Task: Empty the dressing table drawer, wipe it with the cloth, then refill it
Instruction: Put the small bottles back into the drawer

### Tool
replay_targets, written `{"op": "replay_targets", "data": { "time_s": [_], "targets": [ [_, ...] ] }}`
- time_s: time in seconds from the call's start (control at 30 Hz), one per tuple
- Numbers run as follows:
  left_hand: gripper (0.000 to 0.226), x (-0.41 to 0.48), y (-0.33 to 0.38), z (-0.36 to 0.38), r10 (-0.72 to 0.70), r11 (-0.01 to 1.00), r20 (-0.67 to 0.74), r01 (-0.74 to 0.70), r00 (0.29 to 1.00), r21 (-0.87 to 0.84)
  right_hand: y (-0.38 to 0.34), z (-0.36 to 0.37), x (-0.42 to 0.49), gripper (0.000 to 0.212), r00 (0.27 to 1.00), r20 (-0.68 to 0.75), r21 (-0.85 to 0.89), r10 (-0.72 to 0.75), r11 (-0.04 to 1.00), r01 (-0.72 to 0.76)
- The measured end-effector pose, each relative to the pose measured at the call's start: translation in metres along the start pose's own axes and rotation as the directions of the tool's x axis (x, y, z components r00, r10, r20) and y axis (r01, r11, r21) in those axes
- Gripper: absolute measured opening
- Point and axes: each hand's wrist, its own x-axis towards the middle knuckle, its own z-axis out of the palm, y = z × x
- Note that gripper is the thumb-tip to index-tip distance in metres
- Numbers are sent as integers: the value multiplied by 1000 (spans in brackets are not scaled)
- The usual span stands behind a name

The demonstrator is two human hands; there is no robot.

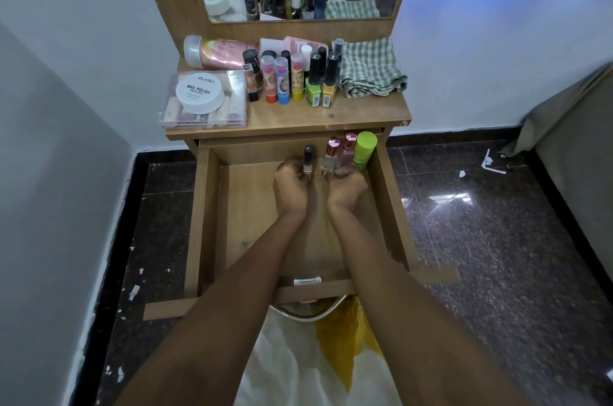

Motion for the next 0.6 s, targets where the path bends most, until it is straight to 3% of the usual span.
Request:
{"op": "replay_targets", "data": {
  "time_s": [0.2,0.3,0.6],
  "targets": [
    [22,1,7,7,-4,1000,18,4,1000,0,1,-1,3,7,999,-12,100,34,994,-33],
    [21,5,7,12,-11,1000,41,11,999,11,6,5,10,42,998,-15,146,62,987,-59],
    [18,14,2,19,25,998,84,-29,996,48,11,5,18,44,997,-24,172,71,983,-66]
  ]
}}
